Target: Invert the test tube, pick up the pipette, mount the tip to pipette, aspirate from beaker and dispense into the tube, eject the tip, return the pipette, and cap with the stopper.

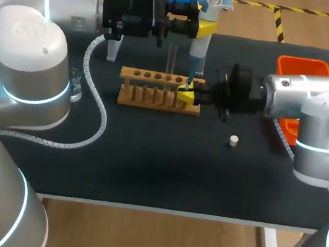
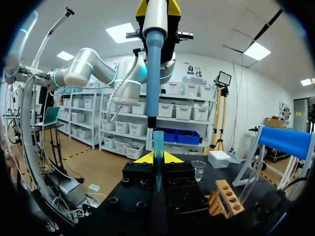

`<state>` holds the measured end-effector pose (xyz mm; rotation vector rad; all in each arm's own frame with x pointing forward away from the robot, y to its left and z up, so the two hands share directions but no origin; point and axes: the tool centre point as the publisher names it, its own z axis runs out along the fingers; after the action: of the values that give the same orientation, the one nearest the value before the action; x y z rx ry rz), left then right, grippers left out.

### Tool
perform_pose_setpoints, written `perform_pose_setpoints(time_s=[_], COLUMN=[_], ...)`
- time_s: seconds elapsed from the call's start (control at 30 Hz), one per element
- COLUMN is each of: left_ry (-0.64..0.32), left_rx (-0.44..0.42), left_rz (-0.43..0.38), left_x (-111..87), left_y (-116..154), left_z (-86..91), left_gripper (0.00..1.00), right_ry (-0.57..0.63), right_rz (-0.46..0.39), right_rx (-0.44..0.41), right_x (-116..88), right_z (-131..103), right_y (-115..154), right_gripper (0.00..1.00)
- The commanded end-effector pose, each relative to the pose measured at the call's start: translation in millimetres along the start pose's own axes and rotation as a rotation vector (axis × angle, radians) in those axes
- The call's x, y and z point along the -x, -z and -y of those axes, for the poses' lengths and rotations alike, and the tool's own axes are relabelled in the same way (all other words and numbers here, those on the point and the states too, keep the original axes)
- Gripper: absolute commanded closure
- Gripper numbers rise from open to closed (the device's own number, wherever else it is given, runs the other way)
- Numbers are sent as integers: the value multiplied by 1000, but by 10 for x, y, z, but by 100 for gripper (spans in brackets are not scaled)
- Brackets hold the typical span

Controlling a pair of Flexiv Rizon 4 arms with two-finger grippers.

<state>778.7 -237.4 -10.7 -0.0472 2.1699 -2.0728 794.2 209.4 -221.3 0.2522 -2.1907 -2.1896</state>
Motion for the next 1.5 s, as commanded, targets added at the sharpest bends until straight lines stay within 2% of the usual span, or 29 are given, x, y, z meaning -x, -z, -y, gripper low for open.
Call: perform_pose_setpoints(time_s=[0.03, 1.5], left_ry=[-1, -1], left_rx=[-2, -2], left_rz=[2, 2], left_x=[-7, -7], left_y=[1, 1], left_z=[0, 0], left_gripper=[100, 100], right_ry=[2, 6], right_rz=[-1, -7], right_rx=[-2, 0], right_x=[-8, -78], right_z=[-19, -7], right_y=[17, 10], right_gripper=[100, 100])
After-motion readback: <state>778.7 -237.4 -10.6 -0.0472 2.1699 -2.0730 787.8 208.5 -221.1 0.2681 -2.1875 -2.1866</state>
